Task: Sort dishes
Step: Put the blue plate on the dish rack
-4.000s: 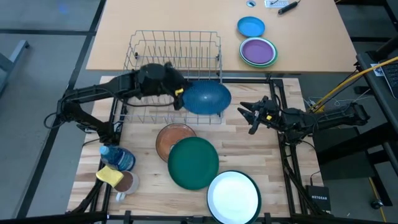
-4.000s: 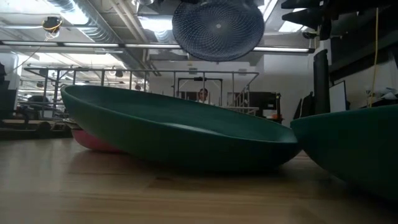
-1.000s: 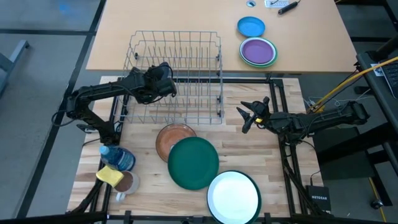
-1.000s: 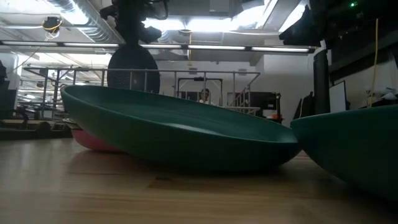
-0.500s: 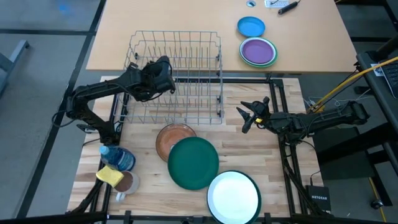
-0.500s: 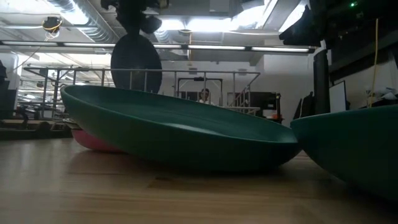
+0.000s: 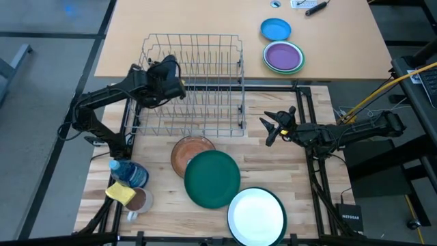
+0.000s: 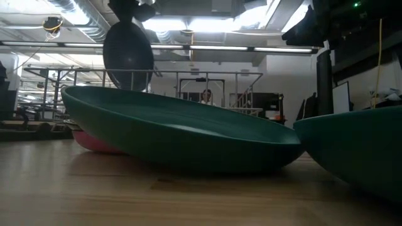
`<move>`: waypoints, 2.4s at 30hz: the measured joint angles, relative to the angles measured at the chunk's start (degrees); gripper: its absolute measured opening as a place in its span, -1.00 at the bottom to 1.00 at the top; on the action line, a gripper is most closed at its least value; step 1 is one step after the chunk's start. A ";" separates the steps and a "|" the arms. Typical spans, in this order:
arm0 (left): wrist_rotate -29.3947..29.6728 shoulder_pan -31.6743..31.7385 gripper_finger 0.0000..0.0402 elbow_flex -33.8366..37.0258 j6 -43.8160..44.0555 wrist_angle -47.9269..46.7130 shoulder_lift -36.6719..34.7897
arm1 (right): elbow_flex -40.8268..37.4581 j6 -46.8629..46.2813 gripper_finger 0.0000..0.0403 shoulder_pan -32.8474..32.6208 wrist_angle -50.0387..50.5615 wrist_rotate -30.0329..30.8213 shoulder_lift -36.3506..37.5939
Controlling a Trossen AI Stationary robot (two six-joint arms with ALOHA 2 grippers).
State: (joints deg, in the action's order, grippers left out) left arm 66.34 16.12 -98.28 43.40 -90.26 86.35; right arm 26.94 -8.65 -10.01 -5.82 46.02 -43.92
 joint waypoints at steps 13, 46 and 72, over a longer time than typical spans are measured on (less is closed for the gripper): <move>-1.64 0.00 -1.00 0.15 1.56 0.26 0.44 | 0.00 -0.01 -0.19 -0.06 0.15 0.00 0.00; -7.95 3.88 -1.00 2.25 4.34 0.11 0.66 | 0.00 -0.03 -0.19 -0.08 3.41 -0.31 0.00; -17.26 2.60 -0.97 4.95 7.19 0.28 8.66 | 0.00 -0.02 -0.19 -0.08 4.62 -0.26 0.00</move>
State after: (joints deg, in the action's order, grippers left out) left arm 49.08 18.72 -93.33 50.59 -89.97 95.00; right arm 26.94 -8.67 -10.09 -1.20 45.76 -43.92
